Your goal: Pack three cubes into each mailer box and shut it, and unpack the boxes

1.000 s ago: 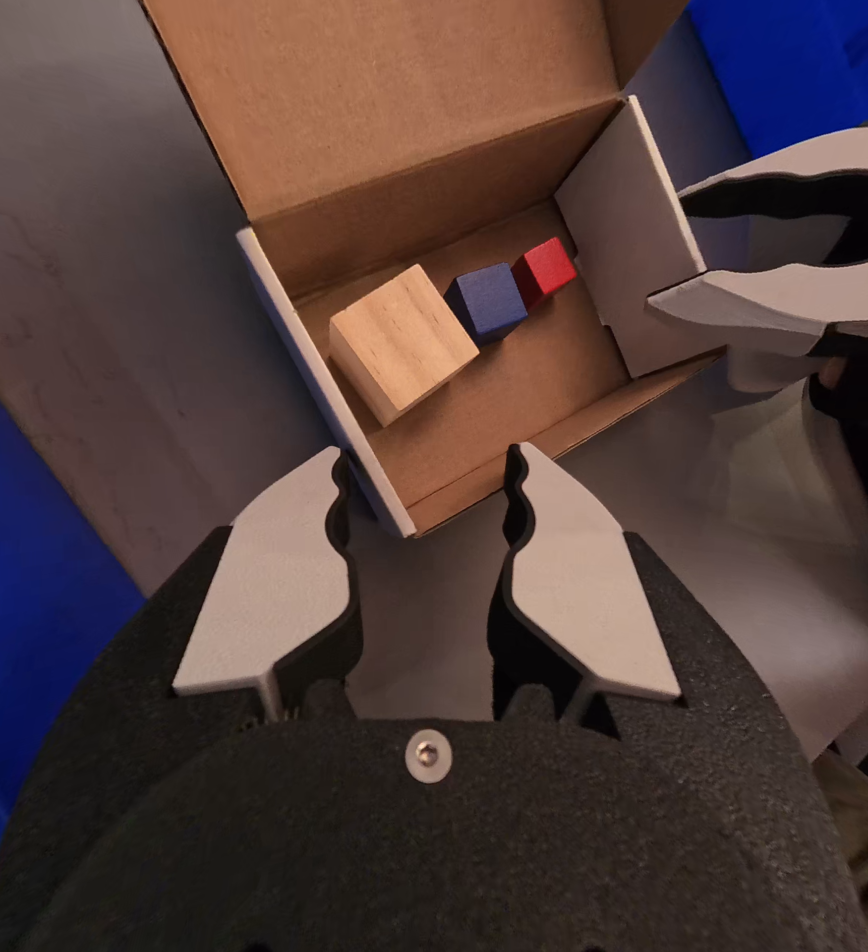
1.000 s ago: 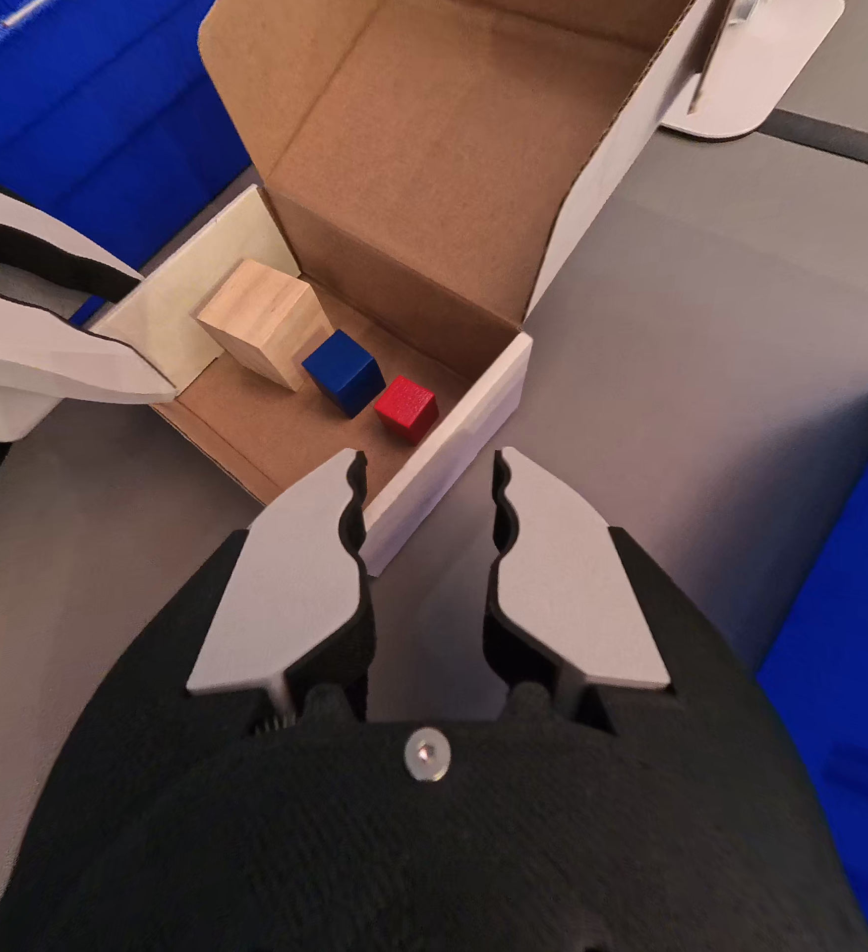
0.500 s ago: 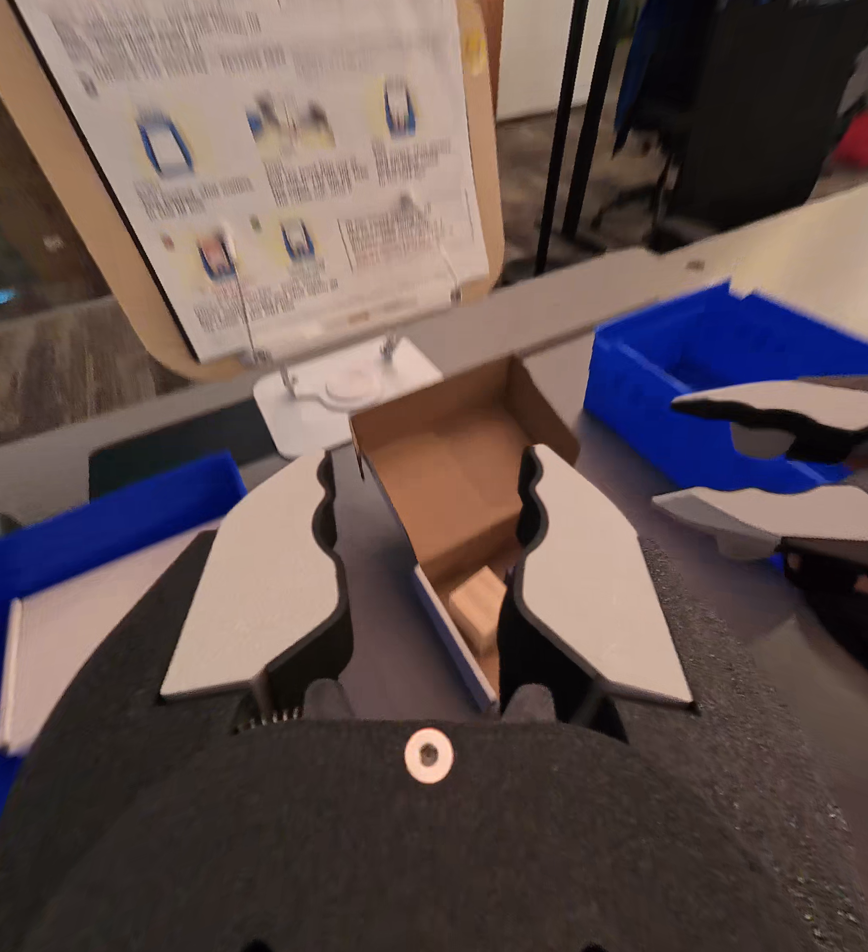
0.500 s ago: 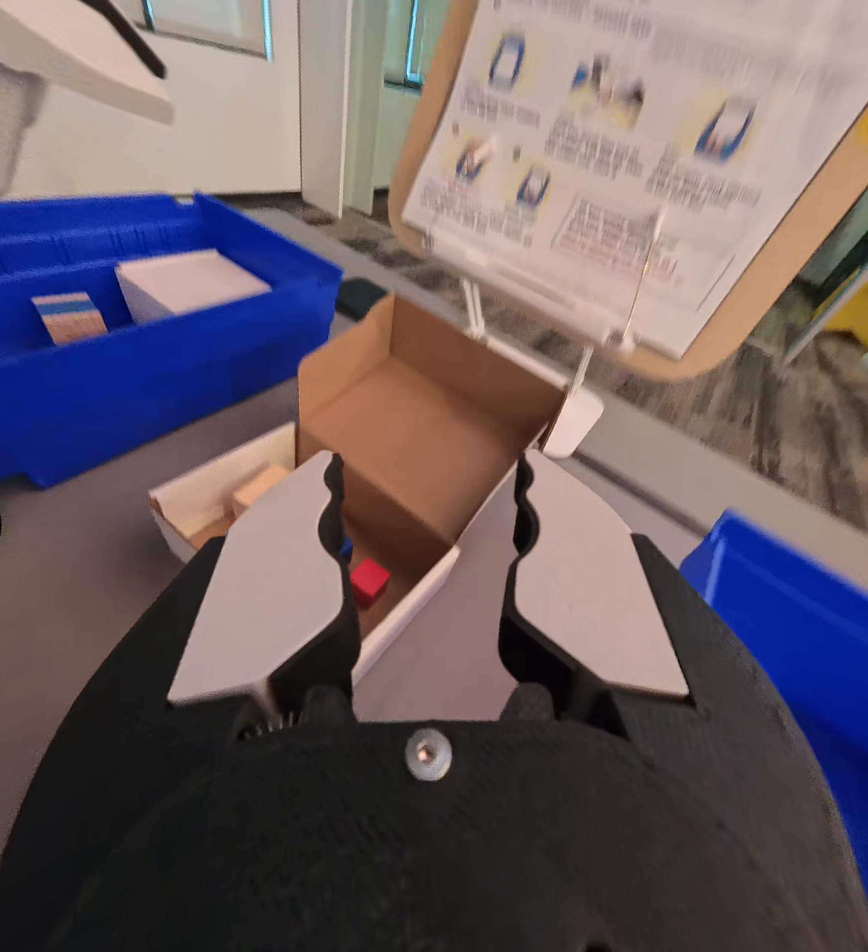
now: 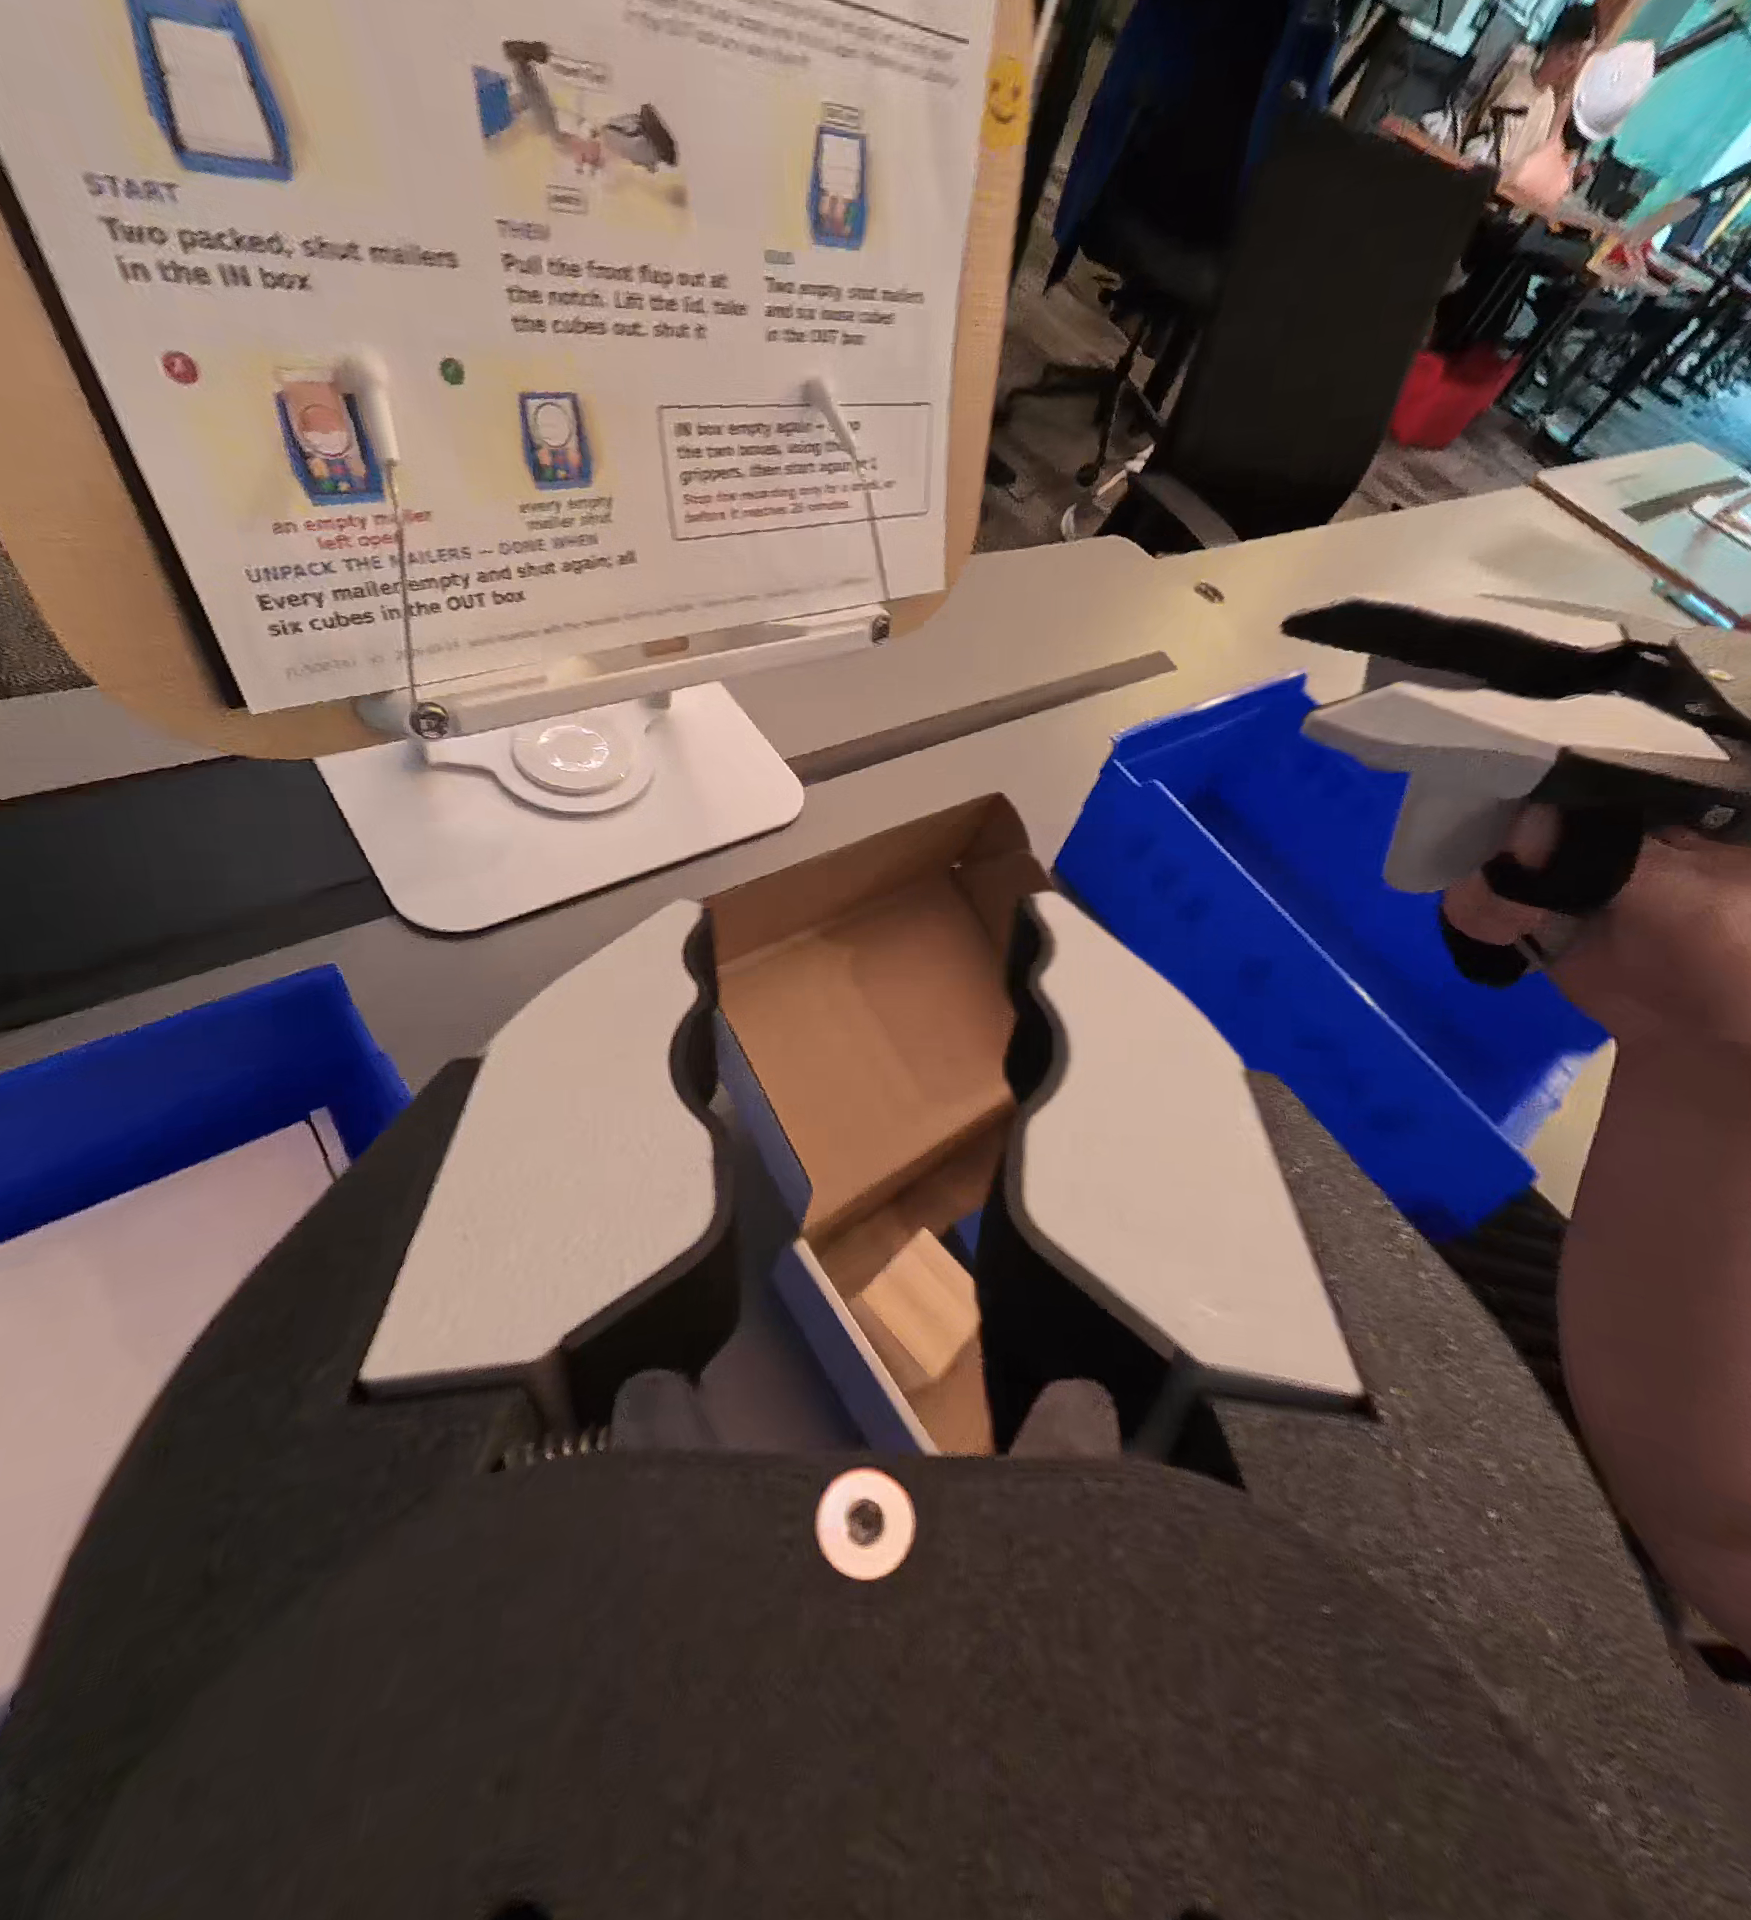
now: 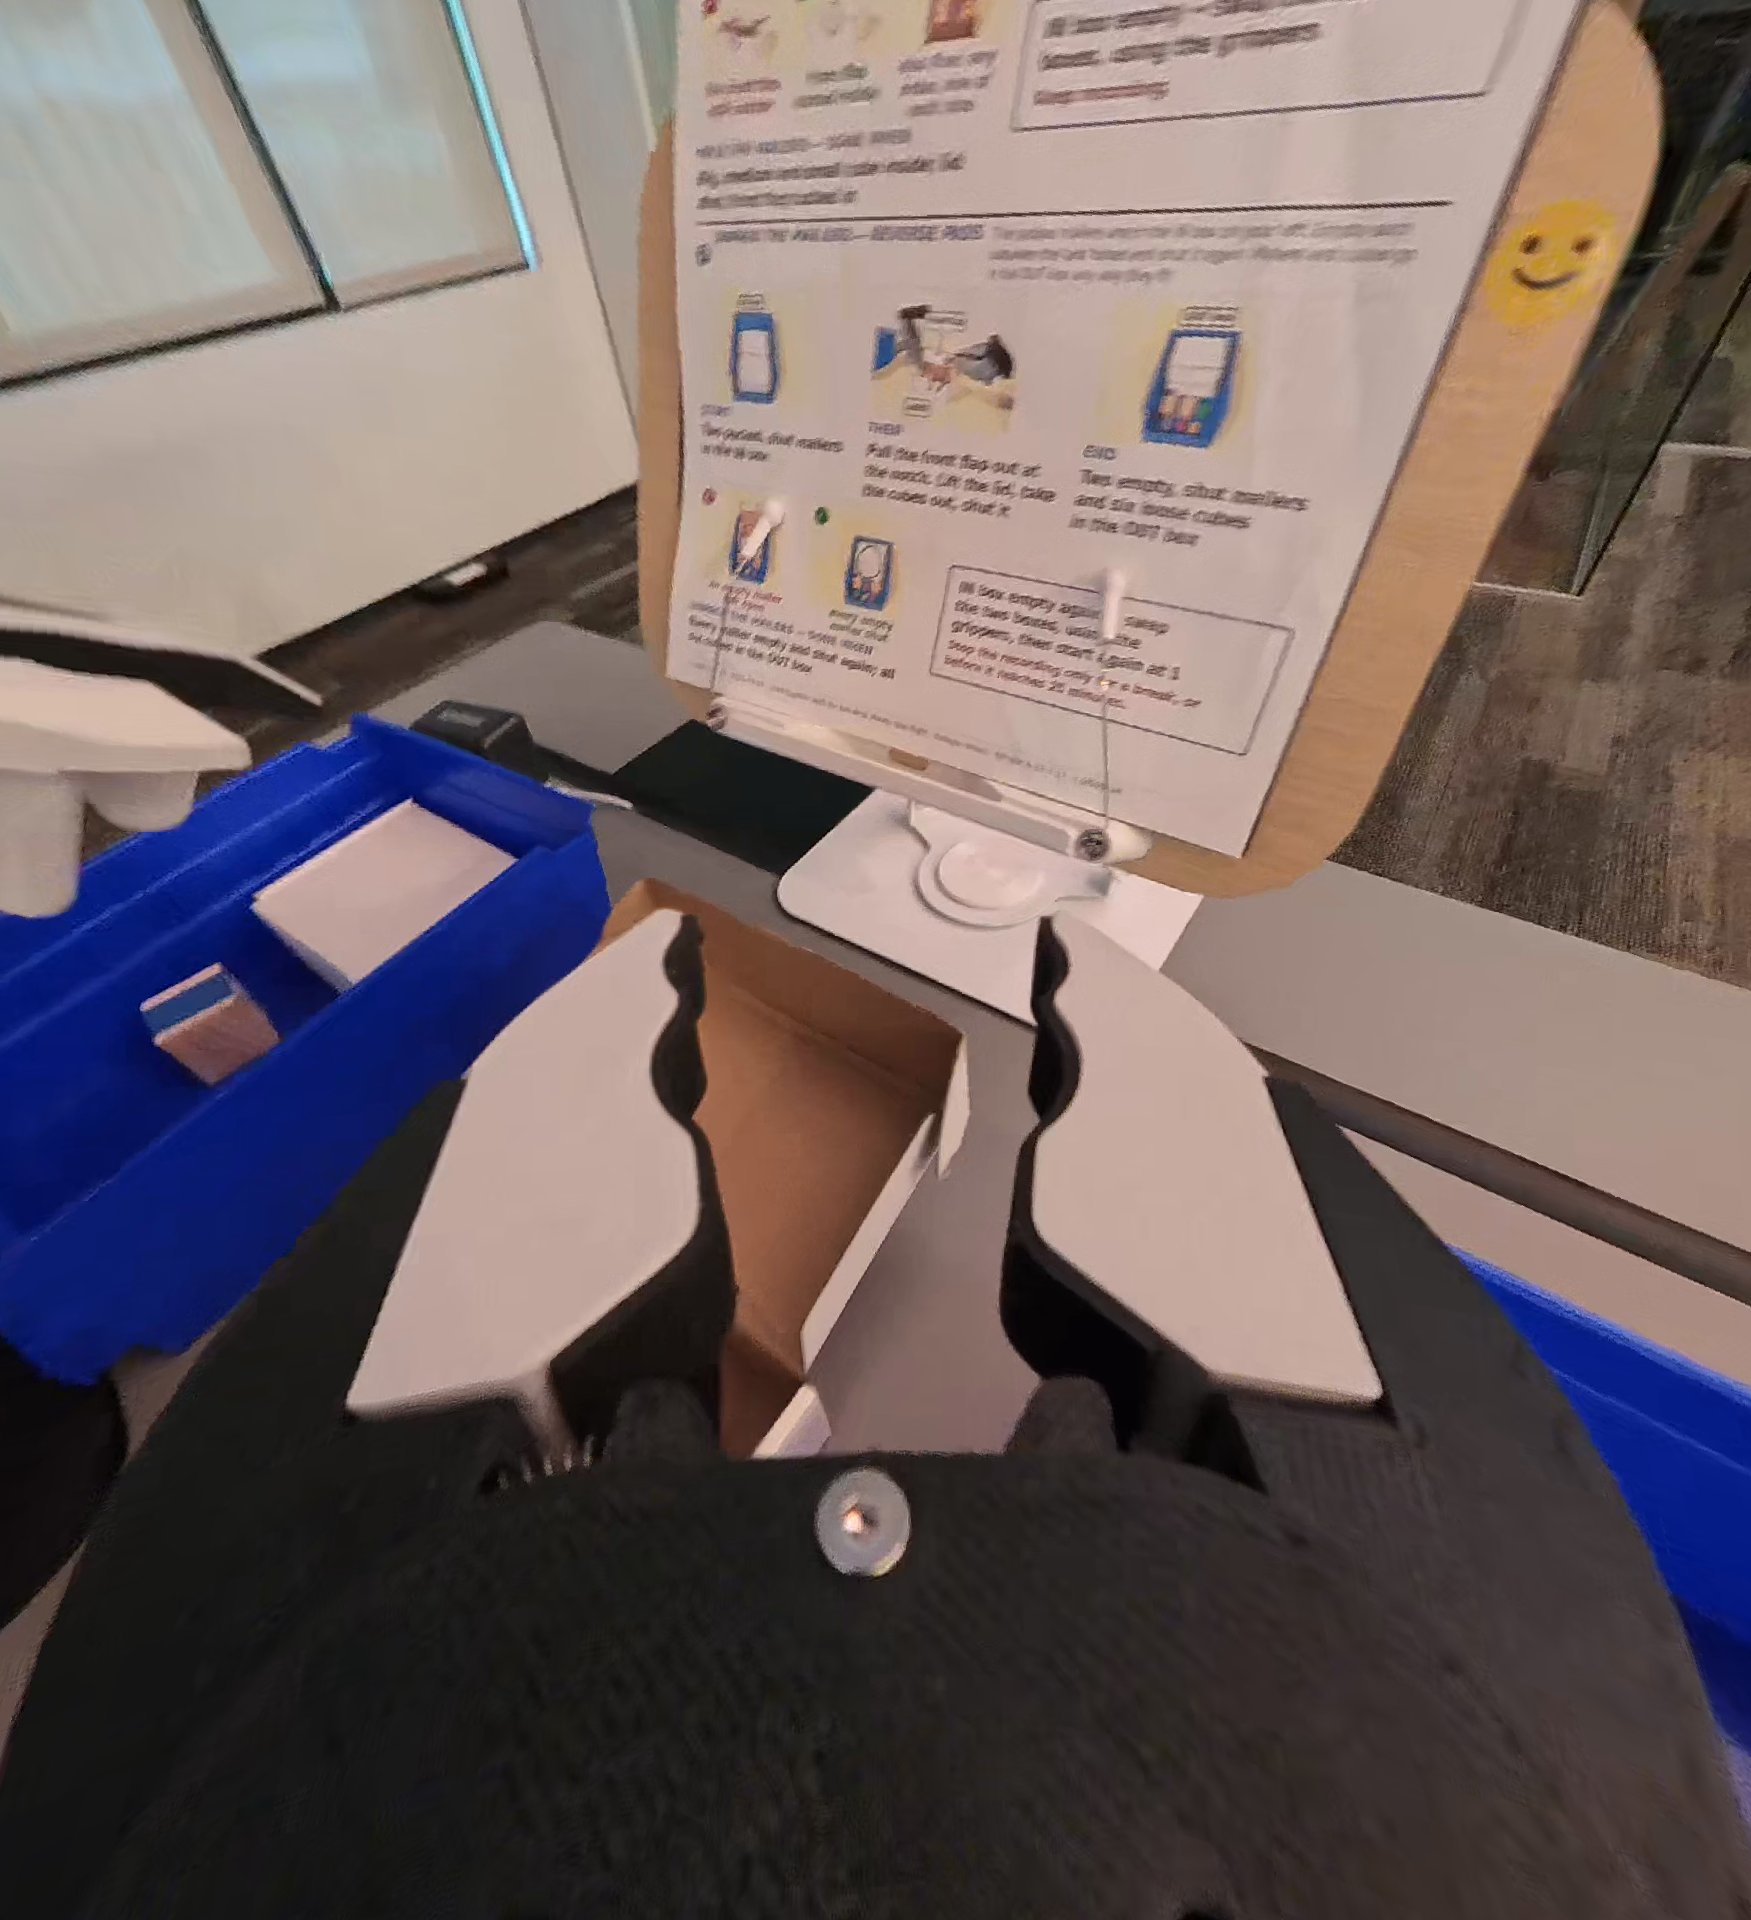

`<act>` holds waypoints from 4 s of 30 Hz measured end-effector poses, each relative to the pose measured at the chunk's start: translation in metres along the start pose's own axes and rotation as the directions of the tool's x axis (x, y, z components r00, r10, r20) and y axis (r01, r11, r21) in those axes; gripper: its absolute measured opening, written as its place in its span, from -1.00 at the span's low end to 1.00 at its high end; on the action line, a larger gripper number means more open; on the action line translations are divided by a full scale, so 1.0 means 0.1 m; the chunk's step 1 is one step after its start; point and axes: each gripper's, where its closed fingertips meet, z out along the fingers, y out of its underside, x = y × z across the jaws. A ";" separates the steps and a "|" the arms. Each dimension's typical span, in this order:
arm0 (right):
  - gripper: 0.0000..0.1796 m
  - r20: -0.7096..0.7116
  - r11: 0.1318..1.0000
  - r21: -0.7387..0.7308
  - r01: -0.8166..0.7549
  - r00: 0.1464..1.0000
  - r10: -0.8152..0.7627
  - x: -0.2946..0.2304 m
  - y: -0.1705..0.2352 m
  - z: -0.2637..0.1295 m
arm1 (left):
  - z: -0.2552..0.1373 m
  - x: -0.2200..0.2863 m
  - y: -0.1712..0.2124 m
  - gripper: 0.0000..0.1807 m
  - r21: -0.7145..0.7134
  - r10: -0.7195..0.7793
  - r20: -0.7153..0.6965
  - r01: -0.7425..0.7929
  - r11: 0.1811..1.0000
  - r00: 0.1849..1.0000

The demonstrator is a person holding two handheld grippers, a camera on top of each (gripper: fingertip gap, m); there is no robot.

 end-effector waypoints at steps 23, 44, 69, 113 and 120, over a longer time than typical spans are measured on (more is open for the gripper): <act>-0.31 -0.493 0.843 -0.515 -0.155 0.858 -0.143 2.07 1.11 -1.74 | -1.63 -2.26 1.43 -0.41 -0.399 -0.013 0.651 0.357 0.844 0.759; -0.91 -0.572 0.613 -0.502 -0.610 0.766 0.294 2.37 2.08 -1.82 | -1.32 -2.49 1.90 -0.94 -0.450 -0.191 0.634 0.558 0.697 0.750; -0.73 -0.632 0.662 -0.473 -0.581 0.748 0.205 2.61 2.07 -2.03 | -1.59 -2.70 1.56 -0.83 -0.287 -0.166 0.721 0.509 0.811 0.673; -0.51 0.083 0.973 -0.164 -0.162 0.981 0.177 0.19 0.74 0.38 | 0.52 -0.46 0.45 -0.51 -0.102 -0.187 -0.057 0.181 0.978 0.981; -0.50 0.133 0.939 -0.220 -0.263 0.946 0.296 0.11 0.88 0.47 | 0.66 -0.43 0.75 -0.56 -0.258 -0.216 -0.081 0.189 0.948 0.973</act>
